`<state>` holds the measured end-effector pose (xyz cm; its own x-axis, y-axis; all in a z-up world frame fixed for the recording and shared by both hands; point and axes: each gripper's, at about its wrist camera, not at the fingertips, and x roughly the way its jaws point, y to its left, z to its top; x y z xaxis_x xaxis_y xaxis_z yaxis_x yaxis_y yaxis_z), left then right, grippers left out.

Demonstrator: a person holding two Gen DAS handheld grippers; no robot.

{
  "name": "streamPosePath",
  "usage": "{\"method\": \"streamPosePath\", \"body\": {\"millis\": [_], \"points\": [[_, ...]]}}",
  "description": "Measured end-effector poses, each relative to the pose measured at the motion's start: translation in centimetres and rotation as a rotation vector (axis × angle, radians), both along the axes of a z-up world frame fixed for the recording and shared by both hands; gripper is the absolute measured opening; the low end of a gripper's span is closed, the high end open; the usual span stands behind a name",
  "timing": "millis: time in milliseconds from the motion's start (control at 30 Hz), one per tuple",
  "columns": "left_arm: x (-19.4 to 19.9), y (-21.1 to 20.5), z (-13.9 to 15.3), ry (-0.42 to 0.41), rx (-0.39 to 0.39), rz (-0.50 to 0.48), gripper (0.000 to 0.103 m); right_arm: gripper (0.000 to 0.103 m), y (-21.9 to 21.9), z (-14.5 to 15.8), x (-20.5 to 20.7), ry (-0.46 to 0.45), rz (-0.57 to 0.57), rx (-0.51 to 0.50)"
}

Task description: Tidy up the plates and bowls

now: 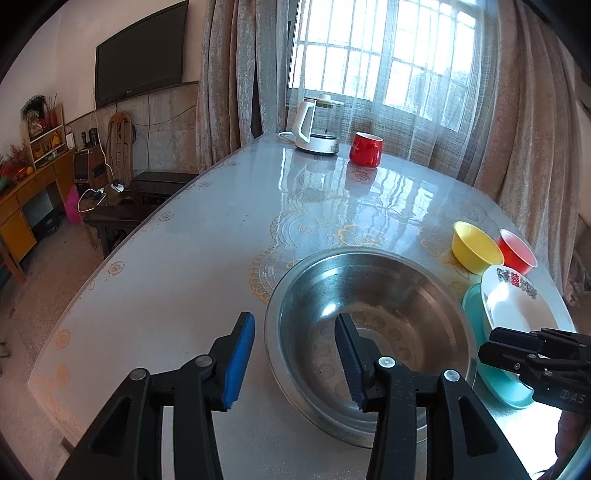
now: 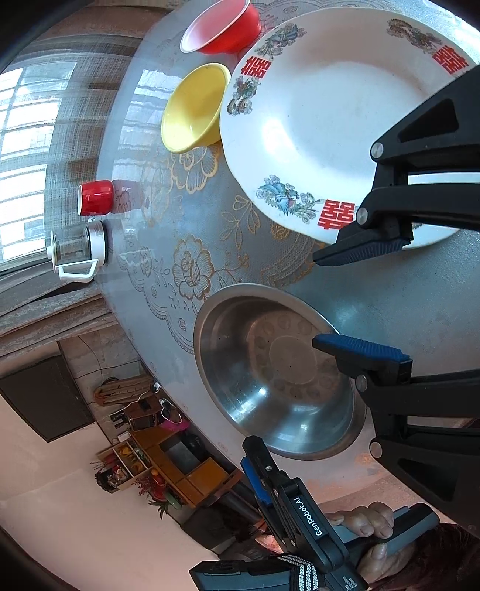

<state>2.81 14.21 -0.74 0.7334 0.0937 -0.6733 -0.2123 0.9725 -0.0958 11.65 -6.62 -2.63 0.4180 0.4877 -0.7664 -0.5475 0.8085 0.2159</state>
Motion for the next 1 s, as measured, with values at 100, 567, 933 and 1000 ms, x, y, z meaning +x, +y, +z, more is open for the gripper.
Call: {"method": "streamPosePath", "body": {"millis": [100, 567, 933, 1000], "points": [[0.4, -0.7, 0.4, -0.006, 0.001, -0.018, 0.047, 0.039, -0.9, 0.3, 0.3, 0.017, -0.006, 0.048], [5.4, -5.9, 2.5, -0.004, -0.022, -0.133, 0.047, 0.039, -8.1, 3.0, 3.3, 0.014, -0.182, 0.21], [11.8, -12.1, 3.3, 0.058, -0.042, -0.259, 0.052, 0.036, -16.6, 2.9, 10.3, 0.076, -0.478, 0.283], [13.2, -12.8, 3.4, 0.072, -0.066, -0.274, 0.052, 0.035, -17.2, 2.4, 11.9, 0.1, -0.501, 0.277]]}}
